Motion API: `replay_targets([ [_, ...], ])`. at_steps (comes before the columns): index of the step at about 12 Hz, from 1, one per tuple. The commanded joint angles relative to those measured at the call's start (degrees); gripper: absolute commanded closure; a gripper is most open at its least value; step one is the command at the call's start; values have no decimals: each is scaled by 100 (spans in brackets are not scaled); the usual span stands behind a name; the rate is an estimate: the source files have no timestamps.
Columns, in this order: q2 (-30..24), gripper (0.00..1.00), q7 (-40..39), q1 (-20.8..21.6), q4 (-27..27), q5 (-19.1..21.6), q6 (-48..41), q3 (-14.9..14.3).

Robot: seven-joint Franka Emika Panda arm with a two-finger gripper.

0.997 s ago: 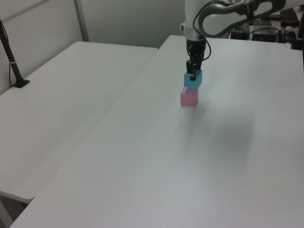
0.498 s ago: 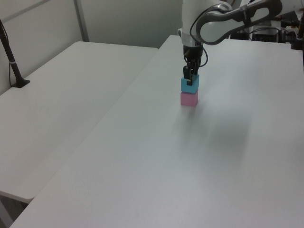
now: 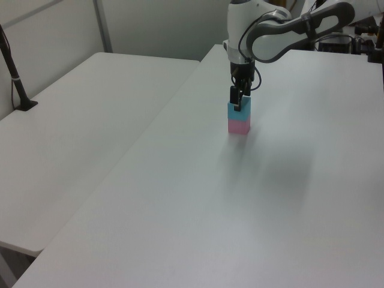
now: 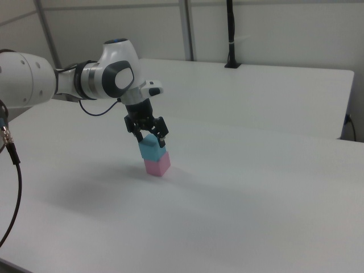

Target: Put blue cube on pink cube

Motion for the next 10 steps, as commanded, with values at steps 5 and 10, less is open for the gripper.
replay_targets([
  [5,-853,0,827,0,335,-137,-1355,-127],
  [10,-1881,0,791,-281,485,-40,-2420,-109],
])
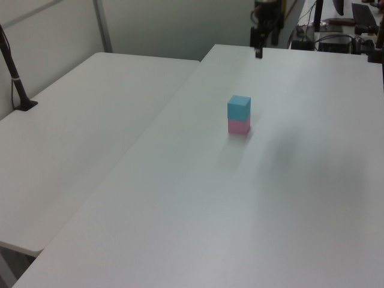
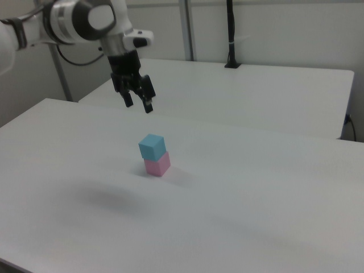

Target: Put blue cube on pink cube

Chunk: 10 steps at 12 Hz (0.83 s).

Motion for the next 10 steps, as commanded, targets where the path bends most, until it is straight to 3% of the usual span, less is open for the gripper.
replay_targets([
  [1,-680,0,98,-72,-102,1,-501,-15],
  [4,-1225,0,64,-72,-180,27,-906,-24],
  [8,-1244,0,-1646,-159,-242,10,-871,-112],
  [10,-1209,0,-1983,-187,-303,-43,-871,-112],
])
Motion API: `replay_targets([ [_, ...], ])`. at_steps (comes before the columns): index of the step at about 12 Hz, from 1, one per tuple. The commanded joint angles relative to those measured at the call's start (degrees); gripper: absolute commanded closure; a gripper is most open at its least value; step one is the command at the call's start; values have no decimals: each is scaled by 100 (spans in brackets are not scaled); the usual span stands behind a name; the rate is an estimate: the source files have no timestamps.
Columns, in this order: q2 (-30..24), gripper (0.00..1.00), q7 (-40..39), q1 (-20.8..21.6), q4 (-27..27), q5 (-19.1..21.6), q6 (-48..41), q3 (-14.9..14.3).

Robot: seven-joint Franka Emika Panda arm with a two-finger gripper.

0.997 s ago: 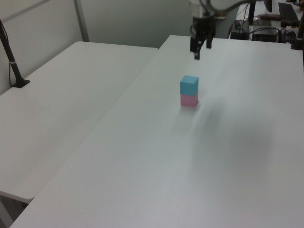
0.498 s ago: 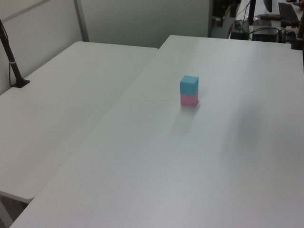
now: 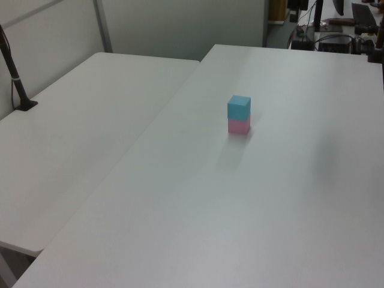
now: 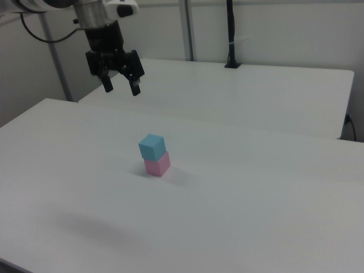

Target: Put blue cube on pink cube

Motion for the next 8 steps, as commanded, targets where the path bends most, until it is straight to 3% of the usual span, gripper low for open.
replay_targets([
  [1,-64,0,-590,-3,-287,-53,160,-23],
  [8,-56,0,-46,-38,-428,8,433,-23],
])
